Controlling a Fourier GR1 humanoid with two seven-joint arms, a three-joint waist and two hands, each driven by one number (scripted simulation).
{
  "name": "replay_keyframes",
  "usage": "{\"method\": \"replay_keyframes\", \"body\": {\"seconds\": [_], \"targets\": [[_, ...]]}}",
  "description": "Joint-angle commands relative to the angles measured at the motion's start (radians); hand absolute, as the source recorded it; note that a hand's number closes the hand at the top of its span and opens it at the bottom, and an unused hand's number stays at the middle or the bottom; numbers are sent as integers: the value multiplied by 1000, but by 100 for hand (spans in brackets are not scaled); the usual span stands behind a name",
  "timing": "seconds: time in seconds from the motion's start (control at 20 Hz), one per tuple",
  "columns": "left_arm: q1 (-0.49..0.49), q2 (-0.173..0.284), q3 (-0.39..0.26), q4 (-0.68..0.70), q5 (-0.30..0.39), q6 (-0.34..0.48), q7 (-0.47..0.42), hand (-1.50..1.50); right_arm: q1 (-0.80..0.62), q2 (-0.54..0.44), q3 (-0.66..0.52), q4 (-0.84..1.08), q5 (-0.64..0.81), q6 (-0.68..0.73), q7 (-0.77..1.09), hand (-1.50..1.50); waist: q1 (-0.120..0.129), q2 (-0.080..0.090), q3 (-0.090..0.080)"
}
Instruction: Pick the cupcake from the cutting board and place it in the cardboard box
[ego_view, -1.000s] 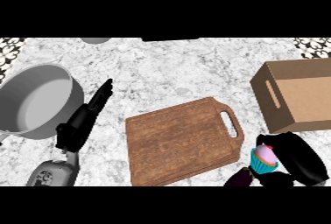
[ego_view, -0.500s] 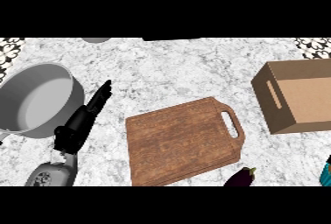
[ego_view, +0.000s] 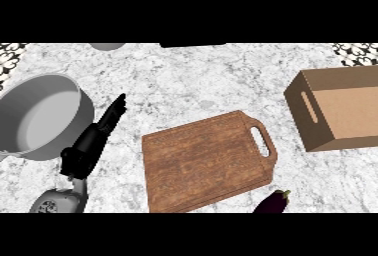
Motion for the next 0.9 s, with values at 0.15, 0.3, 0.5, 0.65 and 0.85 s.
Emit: {"method": "replay_keyframes", "body": {"seconds": [0.15,0.3,0.5,0.65,0.85], "targets": [[-42,-5,-6,28,-1,-26,1,0,125,90,-340,-23,-201,195,3,150,33,9,1],[-64,13,27,44,20,-49,2,0,78,55,-453,19,-259,294,78,150,50,13,1],[-50,-50,-44,21,-34,-15,14,0,-47,20,-471,79,-242,356,194,150,70,15,2],[-81,-37,-15,85,-33,-34,-19,0,-160,7,-406,97,-215,360,265,150,76,17,2],[-59,-93,-68,38,-77,12,1,0,-285,-34,-328,179,-190,380,301,150,86,18,3]]}}
